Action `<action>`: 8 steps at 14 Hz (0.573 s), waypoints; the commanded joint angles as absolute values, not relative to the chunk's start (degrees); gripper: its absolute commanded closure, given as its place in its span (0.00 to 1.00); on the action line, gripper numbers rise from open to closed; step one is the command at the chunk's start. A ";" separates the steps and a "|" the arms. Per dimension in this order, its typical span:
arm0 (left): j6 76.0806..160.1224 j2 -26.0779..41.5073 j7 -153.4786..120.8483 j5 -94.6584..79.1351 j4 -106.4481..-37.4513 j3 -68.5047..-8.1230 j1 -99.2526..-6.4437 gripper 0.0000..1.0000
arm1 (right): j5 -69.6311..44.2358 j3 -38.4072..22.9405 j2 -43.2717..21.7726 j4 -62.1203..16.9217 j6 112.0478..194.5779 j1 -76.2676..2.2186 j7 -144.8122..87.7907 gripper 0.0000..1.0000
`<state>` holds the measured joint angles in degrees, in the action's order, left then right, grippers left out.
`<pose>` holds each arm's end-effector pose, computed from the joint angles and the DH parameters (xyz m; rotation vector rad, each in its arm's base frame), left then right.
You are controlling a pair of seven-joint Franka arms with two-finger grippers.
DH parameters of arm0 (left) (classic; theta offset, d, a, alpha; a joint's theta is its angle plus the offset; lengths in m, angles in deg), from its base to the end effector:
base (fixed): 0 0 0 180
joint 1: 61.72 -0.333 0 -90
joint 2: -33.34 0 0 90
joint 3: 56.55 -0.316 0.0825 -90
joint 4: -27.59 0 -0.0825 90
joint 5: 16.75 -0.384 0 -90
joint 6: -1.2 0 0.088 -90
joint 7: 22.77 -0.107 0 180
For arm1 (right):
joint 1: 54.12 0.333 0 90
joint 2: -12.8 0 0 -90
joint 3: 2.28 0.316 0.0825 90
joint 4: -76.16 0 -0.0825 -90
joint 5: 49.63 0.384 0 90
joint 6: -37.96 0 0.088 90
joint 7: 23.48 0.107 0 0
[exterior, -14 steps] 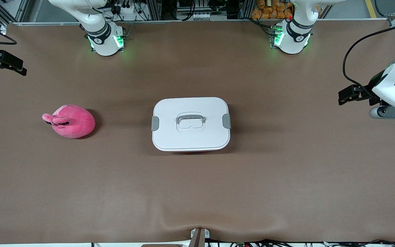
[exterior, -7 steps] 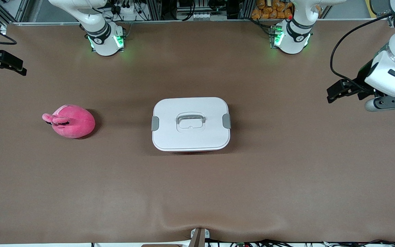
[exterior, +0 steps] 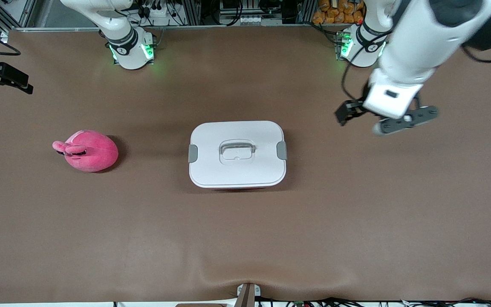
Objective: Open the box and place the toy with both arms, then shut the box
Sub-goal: 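Move the left gripper over the box lid handle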
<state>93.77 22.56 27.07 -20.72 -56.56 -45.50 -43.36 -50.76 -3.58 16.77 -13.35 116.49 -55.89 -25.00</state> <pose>0.5422 -0.2854 0.5686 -3.0434 -0.5456 0.0122 0.5102 -0.0303 0.6491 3.1223 -0.0463 -0.1923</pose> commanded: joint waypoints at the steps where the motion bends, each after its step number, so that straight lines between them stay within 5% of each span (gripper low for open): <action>1: 98.13 15.95 41.24 -25.88 -54.51 -45.74 -37.13 0.00 | -50.07 -3.51 17.20 -13.23 116.18 -56.06 -24.09 0.00; 8: 110.00 7.15 81.85 -26.86 -50.55 -45.83 -27.64 0.00 | -49.46 -3.51 16.06 -12.26 116.44 -55.79 -24.01 0.00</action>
<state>108.33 10.08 71.48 -25.79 -53.23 -45.48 -30.54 -50.31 -3.53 16.67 -13.35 116.53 -55.88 -25.00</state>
